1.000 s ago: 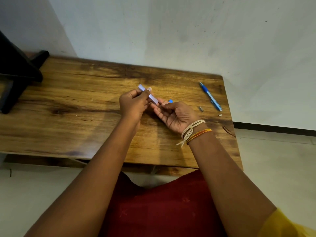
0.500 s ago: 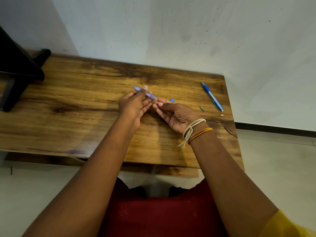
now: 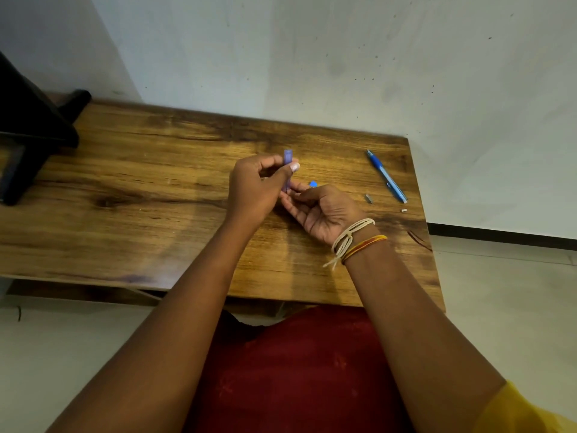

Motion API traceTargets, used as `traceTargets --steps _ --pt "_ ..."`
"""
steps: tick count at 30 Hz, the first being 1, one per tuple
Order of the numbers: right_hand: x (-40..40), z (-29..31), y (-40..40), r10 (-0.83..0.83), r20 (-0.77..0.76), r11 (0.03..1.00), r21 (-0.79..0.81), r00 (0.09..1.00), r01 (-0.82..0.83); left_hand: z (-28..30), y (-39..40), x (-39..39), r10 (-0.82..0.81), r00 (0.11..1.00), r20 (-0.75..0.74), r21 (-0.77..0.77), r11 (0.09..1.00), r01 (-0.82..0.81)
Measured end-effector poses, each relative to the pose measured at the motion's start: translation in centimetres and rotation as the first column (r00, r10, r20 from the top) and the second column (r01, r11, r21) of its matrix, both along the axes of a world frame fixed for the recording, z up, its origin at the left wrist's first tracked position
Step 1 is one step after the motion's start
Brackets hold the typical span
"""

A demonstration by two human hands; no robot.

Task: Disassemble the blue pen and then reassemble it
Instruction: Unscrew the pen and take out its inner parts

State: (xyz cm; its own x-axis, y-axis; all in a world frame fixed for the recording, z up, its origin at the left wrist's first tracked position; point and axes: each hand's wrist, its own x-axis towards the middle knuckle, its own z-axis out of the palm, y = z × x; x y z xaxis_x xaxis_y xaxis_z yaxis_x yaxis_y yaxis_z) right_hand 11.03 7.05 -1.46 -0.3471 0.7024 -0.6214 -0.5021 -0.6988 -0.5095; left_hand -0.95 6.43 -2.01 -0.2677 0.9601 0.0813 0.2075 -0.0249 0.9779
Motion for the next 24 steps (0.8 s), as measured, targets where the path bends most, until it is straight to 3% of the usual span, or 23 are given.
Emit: traceTargets --steps 7,12,20,24 --pt "0.0 -0.3 0.1 0.007 0.065 1.000 0.025 0.998 -0.009 0.2 0.2 -0.3 0.213 0.926 0.311 -0.137 0.975 -0.178" --pt "0.2 -0.8 0.2 -0.018 0.151 0.998 0.070 0.988 0.008 0.1 0.3 -0.5 0.279 0.883 0.377 -0.241 0.950 -0.197" --pt "0.8 -0.4 0.3 -0.073 0.260 0.994 0.096 0.963 0.050 -0.1 0.4 -1.2 0.436 0.827 0.356 -0.296 0.892 -0.342" --pt "0.9 -0.1 0.4 -0.131 0.264 0.988 0.113 0.956 0.104 -0.4 0.3 -1.2 0.402 0.899 0.174 -0.323 0.886 -0.334"
